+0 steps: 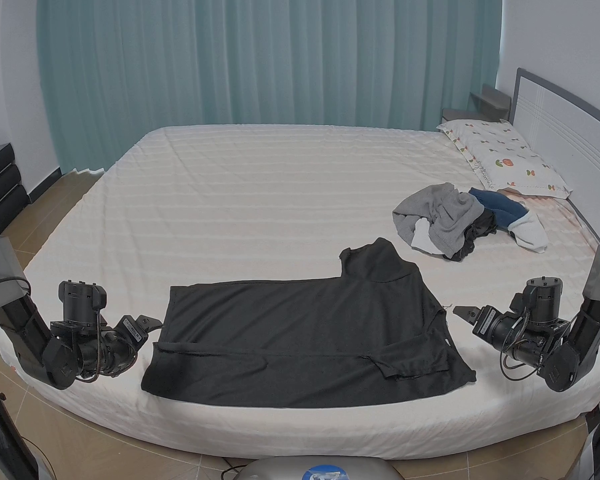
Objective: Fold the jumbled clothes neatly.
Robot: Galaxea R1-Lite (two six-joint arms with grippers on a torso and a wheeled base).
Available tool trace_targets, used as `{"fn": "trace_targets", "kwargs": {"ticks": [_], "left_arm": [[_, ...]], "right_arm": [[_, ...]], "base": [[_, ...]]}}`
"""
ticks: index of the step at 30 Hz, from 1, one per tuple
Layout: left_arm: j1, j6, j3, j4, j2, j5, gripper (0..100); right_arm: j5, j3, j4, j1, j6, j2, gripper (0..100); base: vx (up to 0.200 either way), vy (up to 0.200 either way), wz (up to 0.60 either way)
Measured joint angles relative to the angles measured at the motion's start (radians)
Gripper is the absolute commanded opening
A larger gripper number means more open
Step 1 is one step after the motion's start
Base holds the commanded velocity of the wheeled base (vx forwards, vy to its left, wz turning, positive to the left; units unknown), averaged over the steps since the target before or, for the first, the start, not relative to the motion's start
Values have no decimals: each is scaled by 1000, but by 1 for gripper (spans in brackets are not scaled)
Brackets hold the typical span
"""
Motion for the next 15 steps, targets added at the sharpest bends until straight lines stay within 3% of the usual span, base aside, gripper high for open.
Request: {"fn": "trace_targets", "kwargs": {"ticks": [6, 15], "left_arm": [[-18, -28, -2, -3, -5, 5, 100], [-21, -40, -36, -5, -4, -2, 100]], "right_arm": [[0, 0, 0, 7, 0, -1, 100], [-4, 0, 0, 37, -1, 2, 100]], "base": [[0, 0, 0], [178, 0, 0]]}}
